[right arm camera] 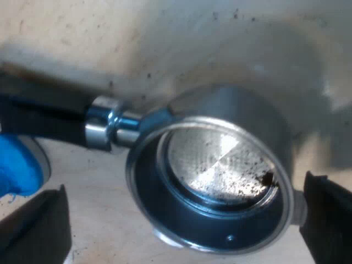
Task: Put the handle in the coffee machine
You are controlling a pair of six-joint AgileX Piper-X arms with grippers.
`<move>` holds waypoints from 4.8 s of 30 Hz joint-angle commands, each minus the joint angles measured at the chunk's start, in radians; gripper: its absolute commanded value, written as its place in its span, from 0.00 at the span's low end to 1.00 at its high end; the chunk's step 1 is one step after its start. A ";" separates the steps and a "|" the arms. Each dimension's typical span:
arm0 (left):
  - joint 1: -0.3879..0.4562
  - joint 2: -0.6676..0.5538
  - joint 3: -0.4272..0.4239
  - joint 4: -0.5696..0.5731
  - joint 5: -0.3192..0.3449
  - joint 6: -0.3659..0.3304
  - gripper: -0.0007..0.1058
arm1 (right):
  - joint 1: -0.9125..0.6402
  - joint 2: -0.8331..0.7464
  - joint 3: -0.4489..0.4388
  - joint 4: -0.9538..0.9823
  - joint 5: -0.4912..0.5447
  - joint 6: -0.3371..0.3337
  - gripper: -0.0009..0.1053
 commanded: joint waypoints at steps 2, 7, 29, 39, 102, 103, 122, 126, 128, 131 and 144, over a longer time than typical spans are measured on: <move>-0.003 -0.001 -0.001 0.003 0.015 0.003 0.80 | -0.004 0.005 -0.006 0.054 0.009 -0.008 0.82; -0.003 -0.001 -0.001 0.003 0.015 0.003 0.80 | -0.004 0.005 -0.006 0.084 0.009 -0.023 0.82; -0.003 -0.001 -0.001 0.008 0.015 0.003 0.80 | -0.005 0.070 -0.074 0.186 0.042 -0.143 0.82; -0.003 -0.001 -0.001 0.008 0.015 0.003 0.80 | -0.005 0.111 -0.076 0.126 0.000 -0.143 0.82; -0.008 -0.001 -0.001 -0.103 -0.002 0.084 0.80 | -0.005 -0.130 -0.079 0.375 0.063 -0.649 0.01; -0.009 -0.001 -0.001 -0.111 -0.002 0.092 0.80 | -0.005 -0.135 -0.079 0.385 0.063 -0.658 0.01; -0.008 -0.001 -0.001 -0.184 -0.002 0.464 0.80 | -0.088 -0.286 -0.102 0.559 -0.069 -0.890 0.01; -0.008 -0.001 -0.001 -0.184 -0.002 0.495 0.80 | -0.088 -0.286 -0.130 0.561 -0.071 -0.949 0.01; -0.008 -0.001 -0.001 -0.184 -0.002 0.501 0.80 | -0.088 -0.286 -0.138 0.563 -0.071 -0.971 0.01; -0.008 -0.001 -0.001 -0.184 -0.002 0.507 0.80 | -0.088 -0.286 -0.150 0.567 -0.083 -1.013 0.01; -0.008 -0.001 -0.001 -0.184 -0.002 0.509 0.80 | -0.088 -0.286 -0.171 0.608 -0.118 -1.059 0.01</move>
